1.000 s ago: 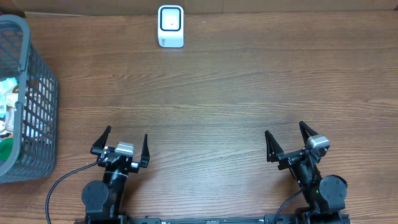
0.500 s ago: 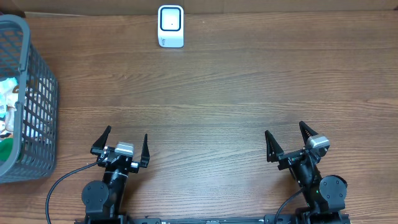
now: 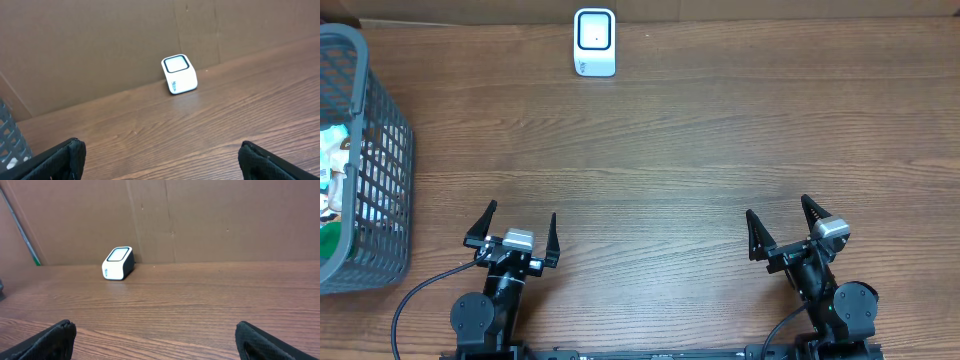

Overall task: Scan the item barcode
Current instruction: 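Move the left gripper over the grey basket and reach inside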

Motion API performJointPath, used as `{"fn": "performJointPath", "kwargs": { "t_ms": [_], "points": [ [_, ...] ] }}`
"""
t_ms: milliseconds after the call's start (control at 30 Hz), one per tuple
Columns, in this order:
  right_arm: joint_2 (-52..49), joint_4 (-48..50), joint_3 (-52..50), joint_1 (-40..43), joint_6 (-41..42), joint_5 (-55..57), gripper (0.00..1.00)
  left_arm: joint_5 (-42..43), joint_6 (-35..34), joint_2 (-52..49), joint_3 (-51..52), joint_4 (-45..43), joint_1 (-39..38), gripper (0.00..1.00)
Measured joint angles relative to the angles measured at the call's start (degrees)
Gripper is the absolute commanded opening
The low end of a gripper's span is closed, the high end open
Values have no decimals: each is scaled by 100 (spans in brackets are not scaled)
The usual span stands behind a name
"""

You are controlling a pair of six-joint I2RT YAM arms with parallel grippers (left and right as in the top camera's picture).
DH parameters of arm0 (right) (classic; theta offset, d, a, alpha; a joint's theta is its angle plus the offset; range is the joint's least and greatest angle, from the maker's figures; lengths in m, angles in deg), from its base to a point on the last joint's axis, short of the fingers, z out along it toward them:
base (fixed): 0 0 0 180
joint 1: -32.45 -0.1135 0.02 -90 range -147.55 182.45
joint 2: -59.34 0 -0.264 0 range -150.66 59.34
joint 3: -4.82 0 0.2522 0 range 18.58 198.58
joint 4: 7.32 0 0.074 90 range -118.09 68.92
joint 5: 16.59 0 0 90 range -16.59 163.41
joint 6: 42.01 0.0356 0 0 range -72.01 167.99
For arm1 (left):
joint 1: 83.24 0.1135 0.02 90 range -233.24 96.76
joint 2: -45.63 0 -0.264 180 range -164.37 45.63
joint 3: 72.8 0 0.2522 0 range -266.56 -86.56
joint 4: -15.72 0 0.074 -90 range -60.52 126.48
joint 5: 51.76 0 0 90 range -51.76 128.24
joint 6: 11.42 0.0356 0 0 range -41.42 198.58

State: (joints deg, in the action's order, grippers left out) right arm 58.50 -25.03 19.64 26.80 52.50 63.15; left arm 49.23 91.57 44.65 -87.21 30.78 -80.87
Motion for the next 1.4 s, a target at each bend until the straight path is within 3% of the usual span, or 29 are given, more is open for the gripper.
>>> {"fn": "performJointPath", "kwargs": {
  "t_ms": [167,367,500,733,900,1000,1067,1100,1233,1400],
  "points": [
    [0,2,0,0,-4,0,100,4,-208,-273,-363,94,0,100],
    [4,-2,0,0,-2,0,100,278,-387,-1685,-1818,470,0,100],
    [11,9,0,0,-4,0,100,538,-457,-3040,-3641,1690,0,100],
    [15,2,0,0,2,0,100,739,-551,-5904,-8083,5694,0,100],
    [15,-2,0,0,-4,2,100,905,-562,-7510,-10445,7305,-2,100],
    [15,-2,0,0,0,0,100,1062,-691,-7976,-10924,7530,0,100],
    [15,-2,0,0,0,0,100,1180,-713,-8155,-10955,7589,0,87],
    [15,0,0,0,-2,0,100,1224,-732,-8251,-10959,7569,-2,85],
    [15,4,0,0,0,0,100,776,-1373,-8601,-11092,7499,199,88],
    [15,0,0,0,-2,2,100,-94,-2369,-8690,-11615,7543,1384,91]
  ]
}}
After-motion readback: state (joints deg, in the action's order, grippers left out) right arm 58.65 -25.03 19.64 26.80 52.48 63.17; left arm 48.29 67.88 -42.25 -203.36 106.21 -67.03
